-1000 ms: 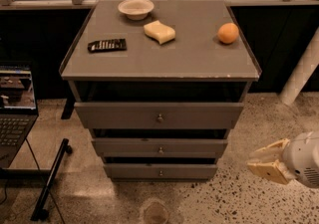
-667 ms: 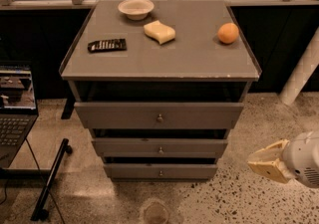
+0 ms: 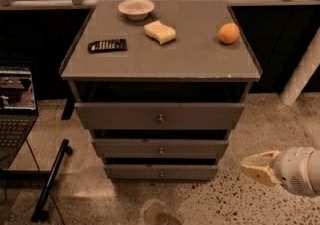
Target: Open bottom drawer
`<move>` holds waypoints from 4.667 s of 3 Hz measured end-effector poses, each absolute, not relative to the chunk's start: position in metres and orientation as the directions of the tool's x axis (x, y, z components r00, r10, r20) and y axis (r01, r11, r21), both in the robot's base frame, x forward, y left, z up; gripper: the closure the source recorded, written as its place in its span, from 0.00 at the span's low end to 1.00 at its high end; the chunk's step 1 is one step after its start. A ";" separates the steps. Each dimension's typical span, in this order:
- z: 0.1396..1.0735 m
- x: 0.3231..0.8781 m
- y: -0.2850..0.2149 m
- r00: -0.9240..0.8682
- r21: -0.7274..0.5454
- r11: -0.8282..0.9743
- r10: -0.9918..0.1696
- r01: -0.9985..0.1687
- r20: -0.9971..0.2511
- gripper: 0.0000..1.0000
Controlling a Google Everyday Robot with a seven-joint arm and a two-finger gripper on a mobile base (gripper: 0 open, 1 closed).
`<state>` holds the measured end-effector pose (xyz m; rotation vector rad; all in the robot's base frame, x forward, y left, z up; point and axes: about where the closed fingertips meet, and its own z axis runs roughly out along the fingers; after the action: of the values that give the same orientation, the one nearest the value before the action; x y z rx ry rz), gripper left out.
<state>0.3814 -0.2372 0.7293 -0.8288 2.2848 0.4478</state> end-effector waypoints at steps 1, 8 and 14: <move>0.686 0.417 -0.252 -0.588 0.129 0.788 -0.329 -0.602 -0.739 1.00; 0.497 0.454 -0.261 -0.621 0.106 0.950 -0.105 -0.294 -0.777 1.00; 0.328 0.475 -0.285 -0.756 0.320 0.934 0.092 -0.161 -0.648 1.00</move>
Offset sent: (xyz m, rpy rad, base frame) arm 0.0898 -0.0445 -0.1198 0.1840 -0.1230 -0.2657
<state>0.4751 -0.2851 0.3278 -0.0486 2.3832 0.4695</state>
